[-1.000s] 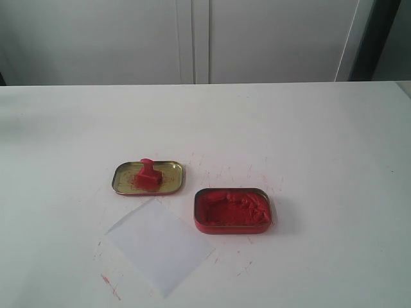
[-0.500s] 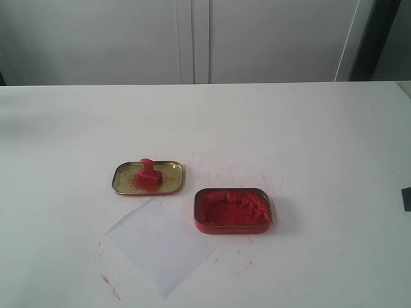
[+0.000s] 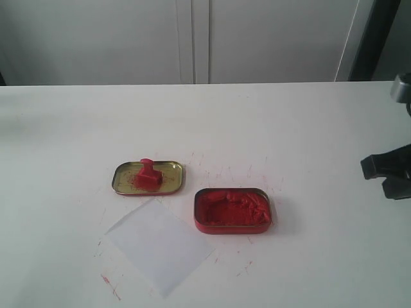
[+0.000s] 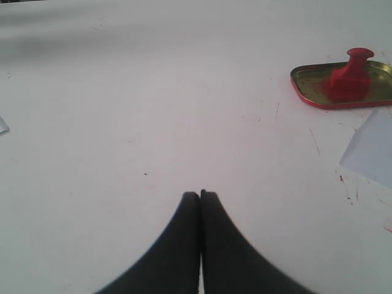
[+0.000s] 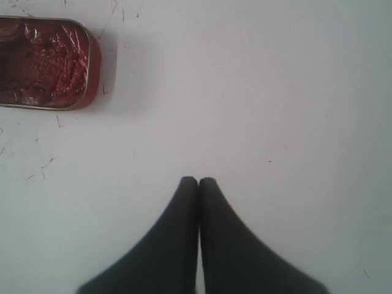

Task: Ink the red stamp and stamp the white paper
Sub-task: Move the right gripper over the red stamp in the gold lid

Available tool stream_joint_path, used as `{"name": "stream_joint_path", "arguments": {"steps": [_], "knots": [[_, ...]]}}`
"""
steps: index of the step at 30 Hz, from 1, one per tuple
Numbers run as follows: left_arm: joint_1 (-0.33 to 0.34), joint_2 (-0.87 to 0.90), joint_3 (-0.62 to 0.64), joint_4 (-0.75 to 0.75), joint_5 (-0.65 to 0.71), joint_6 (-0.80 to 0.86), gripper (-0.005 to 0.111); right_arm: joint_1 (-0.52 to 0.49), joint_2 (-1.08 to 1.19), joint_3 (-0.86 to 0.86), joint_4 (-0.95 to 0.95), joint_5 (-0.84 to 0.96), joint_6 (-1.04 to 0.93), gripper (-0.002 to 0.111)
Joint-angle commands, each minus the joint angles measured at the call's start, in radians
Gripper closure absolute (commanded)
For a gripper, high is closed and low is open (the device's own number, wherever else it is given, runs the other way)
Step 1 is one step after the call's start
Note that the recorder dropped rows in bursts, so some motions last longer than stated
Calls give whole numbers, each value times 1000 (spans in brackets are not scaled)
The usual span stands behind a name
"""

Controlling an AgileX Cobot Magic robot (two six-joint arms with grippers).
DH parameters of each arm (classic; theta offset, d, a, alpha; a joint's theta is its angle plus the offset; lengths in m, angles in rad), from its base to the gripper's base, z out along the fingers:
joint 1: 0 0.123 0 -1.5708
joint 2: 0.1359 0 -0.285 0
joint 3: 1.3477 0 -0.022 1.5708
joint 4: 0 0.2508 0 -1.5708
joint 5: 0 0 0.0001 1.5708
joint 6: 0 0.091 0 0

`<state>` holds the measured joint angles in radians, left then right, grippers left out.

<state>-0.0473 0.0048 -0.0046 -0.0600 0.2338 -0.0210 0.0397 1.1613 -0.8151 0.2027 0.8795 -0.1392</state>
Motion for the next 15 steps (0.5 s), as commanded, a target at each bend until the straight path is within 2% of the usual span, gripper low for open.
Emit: {"name": "stream_joint_path", "arguments": {"steps": [1, 7, 15], "knots": [[4, -5, 5, -10, -1, -1, 107, 0, 83, -82, 10, 18, -15, 108], [4, -5, 5, -10, -1, -1, 107, 31, 240, -262, -1, 68, -22, 108], [4, -5, 5, -10, -1, -1, 107, 178, 510, -554, -1, 151, -6, 108]]}}
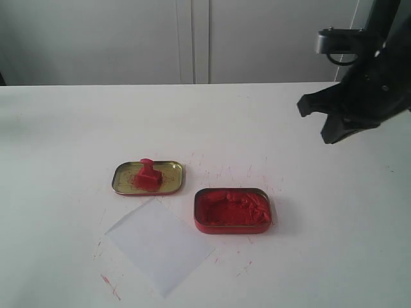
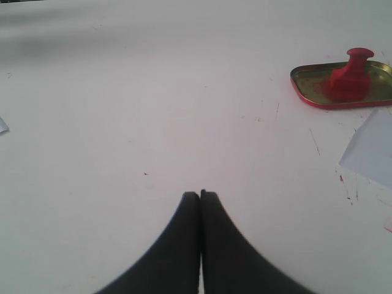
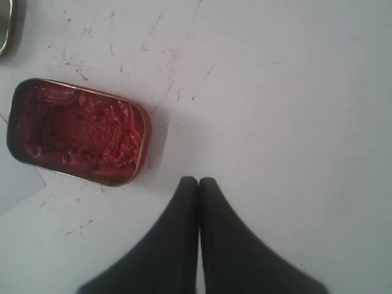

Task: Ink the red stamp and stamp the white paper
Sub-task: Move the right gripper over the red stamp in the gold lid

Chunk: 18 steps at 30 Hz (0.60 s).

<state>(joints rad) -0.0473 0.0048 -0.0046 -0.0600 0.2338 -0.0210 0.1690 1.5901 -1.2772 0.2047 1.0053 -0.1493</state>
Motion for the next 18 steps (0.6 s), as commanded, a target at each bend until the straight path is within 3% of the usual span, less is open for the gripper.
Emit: {"name": "stream_joint_path", "arguments": {"steps": [1, 18], "knots": [[4, -5, 5, -10, -1, -1, 107, 59, 101, -109, -3, 27, 9, 108], [4, -5, 5, -10, -1, -1, 107, 233, 385, -451, -23, 93, 25, 108]]}}
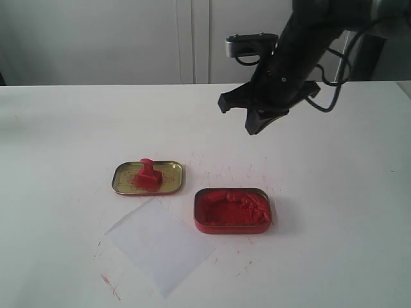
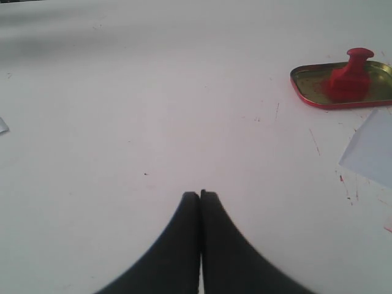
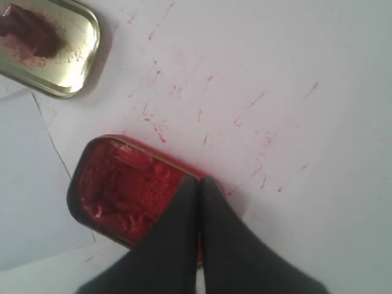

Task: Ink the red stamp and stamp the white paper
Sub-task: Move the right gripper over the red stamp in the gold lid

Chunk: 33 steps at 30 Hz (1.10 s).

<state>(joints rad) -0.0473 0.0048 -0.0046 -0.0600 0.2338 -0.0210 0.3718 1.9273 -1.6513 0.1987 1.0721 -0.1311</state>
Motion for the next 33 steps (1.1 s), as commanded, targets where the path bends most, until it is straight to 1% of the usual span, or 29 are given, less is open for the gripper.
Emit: {"name": "stream_joint_path", "arguments": {"steps": [1, 12, 17, 23, 33], "knots": [[4, -5, 5, -10, -1, -1, 107, 39, 63, -99, -17, 33, 7, 108], [4, -5, 5, -10, -1, -1, 107, 136, 212, -293, -24, 44, 4, 108], [4, -5, 5, -10, -1, -1, 107, 188, 276, -377, -64, 44, -9, 108], [4, -5, 5, -10, -1, -1, 107, 246, 333, -466, -69, 14, -116, 108], [4, -5, 5, -10, -1, -1, 107, 308, 368, -481, -60, -60, -301, 108]]}}
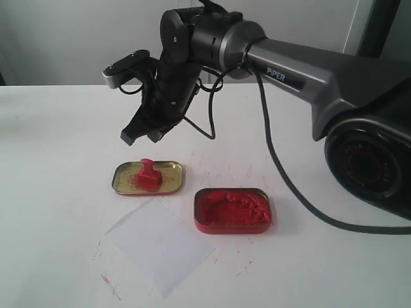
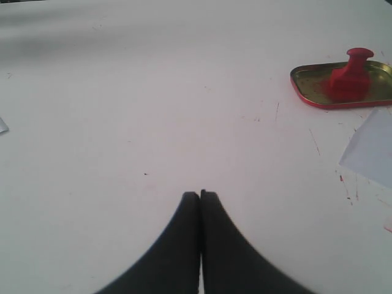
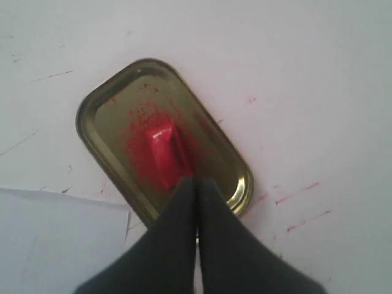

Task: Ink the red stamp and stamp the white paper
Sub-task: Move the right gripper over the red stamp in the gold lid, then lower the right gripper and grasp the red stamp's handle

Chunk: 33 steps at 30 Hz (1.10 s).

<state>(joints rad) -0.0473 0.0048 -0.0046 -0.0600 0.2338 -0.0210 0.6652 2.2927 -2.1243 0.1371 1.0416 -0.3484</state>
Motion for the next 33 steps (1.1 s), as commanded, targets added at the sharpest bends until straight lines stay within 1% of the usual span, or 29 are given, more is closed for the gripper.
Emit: {"name": "stream_joint_path", "arguments": {"steps": [1, 4, 6, 13, 19, 27, 33], "knots": [[4, -5, 5, -10, -1, -1, 107, 22, 3, -8, 1, -41, -102, 108], [4, -5, 5, -10, -1, -1, 107, 26, 3, -8, 1, -69, -130, 108], [4, -5, 5, -10, -1, -1, 107, 26, 3, 1, 1, -86, -151, 105], [4, -5, 5, -10, -1, -1, 107, 26, 3, 8, 23, -62, -299, 79], [4, -5, 5, -10, -1, -1, 107, 26, 26, 8, 29, -54, -306, 62], [4, -5, 5, -10, -1, -1, 107, 33, 92, 8, 16, -106, -279, 62], [4, -5, 5, -10, -1, -1, 107, 33, 134, 8, 16, -109, -277, 62]]}}
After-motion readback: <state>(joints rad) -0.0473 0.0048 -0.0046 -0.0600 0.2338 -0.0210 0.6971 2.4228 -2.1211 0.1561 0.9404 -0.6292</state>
